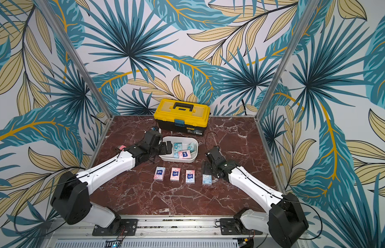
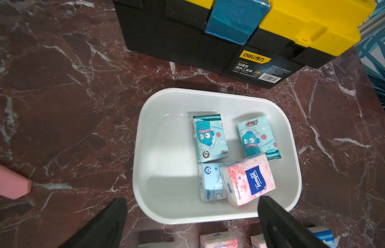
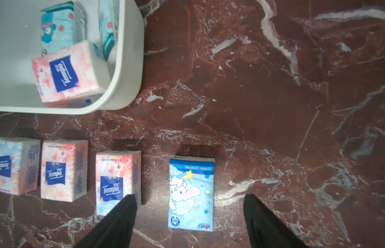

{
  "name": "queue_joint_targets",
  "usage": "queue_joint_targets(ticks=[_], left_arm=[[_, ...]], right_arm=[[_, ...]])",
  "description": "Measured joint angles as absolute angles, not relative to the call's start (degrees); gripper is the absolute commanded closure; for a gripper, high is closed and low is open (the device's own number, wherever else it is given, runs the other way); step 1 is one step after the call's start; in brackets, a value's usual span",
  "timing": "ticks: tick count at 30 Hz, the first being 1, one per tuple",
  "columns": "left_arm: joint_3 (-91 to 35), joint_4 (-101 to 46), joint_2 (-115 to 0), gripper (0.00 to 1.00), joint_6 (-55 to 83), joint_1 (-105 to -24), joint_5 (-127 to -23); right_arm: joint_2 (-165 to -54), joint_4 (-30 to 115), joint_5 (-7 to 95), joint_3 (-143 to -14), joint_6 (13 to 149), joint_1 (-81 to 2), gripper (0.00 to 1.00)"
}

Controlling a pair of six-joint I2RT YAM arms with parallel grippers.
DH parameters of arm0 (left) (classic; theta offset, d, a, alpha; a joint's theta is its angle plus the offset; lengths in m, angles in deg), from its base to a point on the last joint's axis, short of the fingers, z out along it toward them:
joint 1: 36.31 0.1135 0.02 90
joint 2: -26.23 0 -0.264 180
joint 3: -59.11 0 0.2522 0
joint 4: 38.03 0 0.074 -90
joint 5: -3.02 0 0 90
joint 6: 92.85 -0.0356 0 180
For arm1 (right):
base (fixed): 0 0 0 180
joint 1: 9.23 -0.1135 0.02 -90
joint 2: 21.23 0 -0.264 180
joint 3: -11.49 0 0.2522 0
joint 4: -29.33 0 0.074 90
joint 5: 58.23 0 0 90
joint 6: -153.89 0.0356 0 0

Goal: Take the pocket tissues out of the storage box
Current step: Place the pocket tissues at the center of the board, then pick up the pocket tissues from the storage box.

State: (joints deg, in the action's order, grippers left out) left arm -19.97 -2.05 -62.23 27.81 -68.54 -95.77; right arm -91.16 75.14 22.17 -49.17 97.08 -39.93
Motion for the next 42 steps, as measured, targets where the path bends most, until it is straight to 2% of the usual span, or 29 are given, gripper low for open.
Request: queue_joint_targets(ticks=[6,18,31,42], left_arm=[[-27.62,2.26,-70.84,0.00,27.04,-67.51,-92.08],[-38.79,8.14,-83.04,0.01,27.20,-65.74,-86.70],[-48.23,14.39,-92.15,0.01,26.98,-67.62,-88.19],[-56.25,17.54,-100.13,0.15,26.50,-68.54,-89.30]], right_arm=[[-89.32,76.63,20.48,-49.87,96.20,-39.17,0.01],[-84.53,79.58,17.12,-50.09,95.13,-38.03,0.01],[-86.09,80.76,15.52,-50.89,93.19,-37.48,0.01],[-88.21,80.78,15.44,-52.82,91.09,-36.70,0.01]])
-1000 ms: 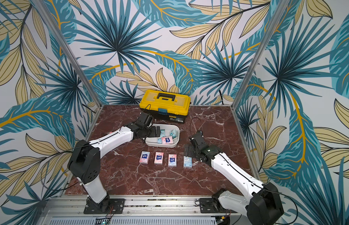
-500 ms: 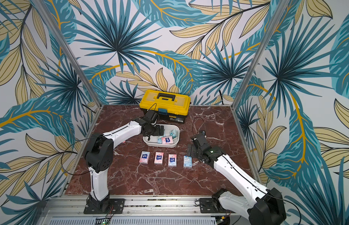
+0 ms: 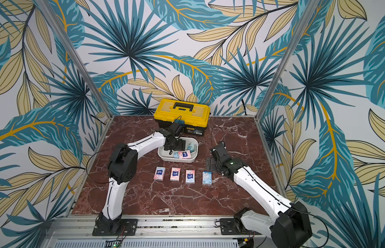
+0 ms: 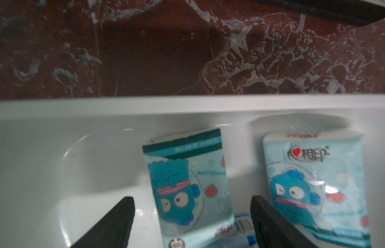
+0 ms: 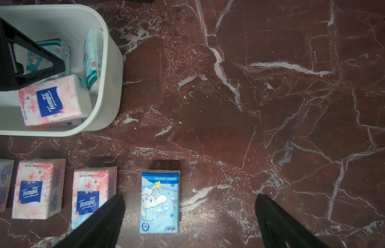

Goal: Take the pocket tissues out of the storage box
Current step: Pick up the pocket tissues from the storage box.

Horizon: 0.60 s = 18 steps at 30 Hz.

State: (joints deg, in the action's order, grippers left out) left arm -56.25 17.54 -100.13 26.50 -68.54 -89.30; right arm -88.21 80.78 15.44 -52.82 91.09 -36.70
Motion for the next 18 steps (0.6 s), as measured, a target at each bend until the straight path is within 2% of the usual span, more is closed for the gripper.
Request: queue_joint_targets(ticks=[4,12,18], left_arm=[[-57.58,18.21,-101.99,0.21,25.99,-68.54,-90.83],[-57.76,18.85,-102.71,0.40,24.77,-68.54,-92.34],[-57.74,18.87,-102.54,0.45,24.35,-68.54,-92.25]], right_arm=[[-88.77,80.85,15.28,-53.17,90.78,-36.32,0.01],[-90.76,80.91,15.30,-54.15,90.39,-36.11,0.01],[-90.81,80.91,15.30,-54.39,90.39,-36.08,0.01]])
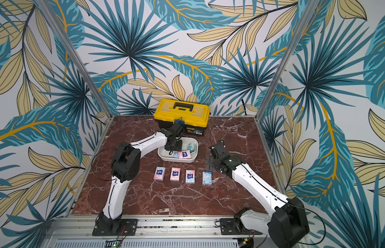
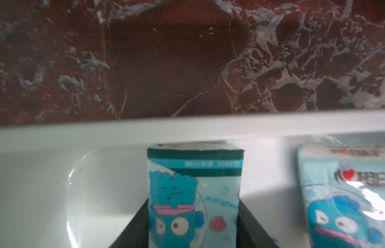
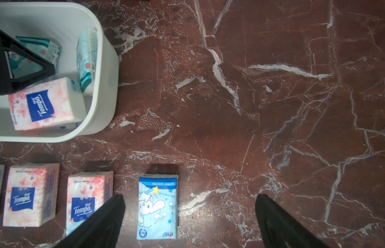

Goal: Take the pocket tissues out of the storage box
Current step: Pick up the pocket tissues from the storage box.

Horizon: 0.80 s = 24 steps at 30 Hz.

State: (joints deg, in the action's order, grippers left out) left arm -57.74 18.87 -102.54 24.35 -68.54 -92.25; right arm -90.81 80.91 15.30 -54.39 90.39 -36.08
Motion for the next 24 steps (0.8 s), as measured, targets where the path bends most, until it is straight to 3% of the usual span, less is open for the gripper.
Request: queue_joint_targets(ticks=[12,24], left_arm=[[-56.42,18.48,-93.68,0.47,23.07,-68.54,-92.08],[-43.94,17.23,-76.07,0.49,22.56,-68.54,-92.54]], right_arm=[[-90.89,80.91,15.30,-54.70,90.48,-35.84,0.01],[-90.89,80.89,15.30,-56.07,91.31,-35.78,0.01]])
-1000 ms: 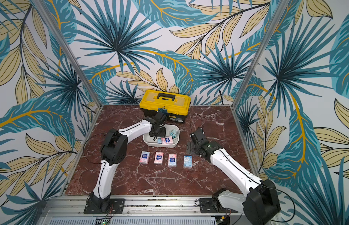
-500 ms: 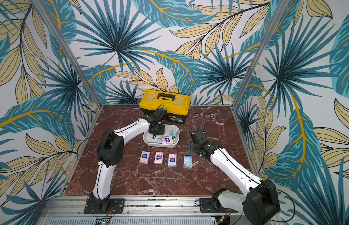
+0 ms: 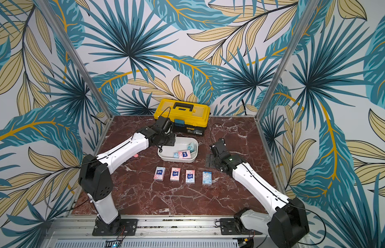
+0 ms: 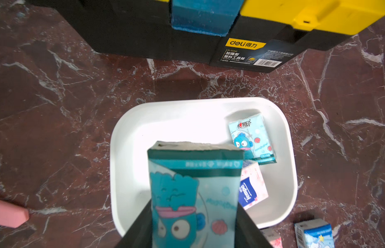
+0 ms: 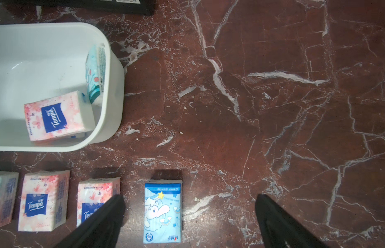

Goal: Take the pocket tissues out of the storage box
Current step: Pick up the pocket tissues from the storage box, then place the pocket tissues at the center of the board.

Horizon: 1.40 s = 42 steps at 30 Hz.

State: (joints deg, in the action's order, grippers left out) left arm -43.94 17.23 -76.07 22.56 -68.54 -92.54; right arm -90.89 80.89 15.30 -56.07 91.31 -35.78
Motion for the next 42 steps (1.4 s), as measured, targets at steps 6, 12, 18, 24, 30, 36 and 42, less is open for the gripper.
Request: queue_joint_targets(ticks=[6,12,18,24,30,36,42], left_arm=[[-35.16,18.13,-65.69,0.49,22.52,-68.59,-92.89],[-27.14,21.14,-55.96,0.49,23.15,-68.94,-93.59],[-20.88,25.58,-48.18,0.50,24.46,-69.79,-93.78],[-16.60,29.29,-41.47,0.51,26.48,-71.08,-93.19],[-10.42,30.78,-36.92,0.52,29.32,-72.67,-91.45],[-3.20,30.02,-35.59,0.52,32.66,-74.88,-87.73],[3.20,26.41,-36.00,0.52,35.85,-77.46,-84.65]], right_arm=[[-90.89,80.89,15.30,-56.07,91.53,-35.73,0.01],[-91.11,80.63,15.30,-56.07,91.55,-35.73,0.01],[-91.77,80.45,15.30,-56.07,91.74,-35.71,0.01],[-91.86,80.45,15.30,-56.12,91.77,-35.62,0.01],[-91.86,80.41,15.33,-56.18,91.98,-35.56,0.01],[-91.86,80.41,15.41,-56.18,92.36,-35.56,0.01],[-91.81,80.41,15.59,-56.16,93.08,-35.56,0.01]])
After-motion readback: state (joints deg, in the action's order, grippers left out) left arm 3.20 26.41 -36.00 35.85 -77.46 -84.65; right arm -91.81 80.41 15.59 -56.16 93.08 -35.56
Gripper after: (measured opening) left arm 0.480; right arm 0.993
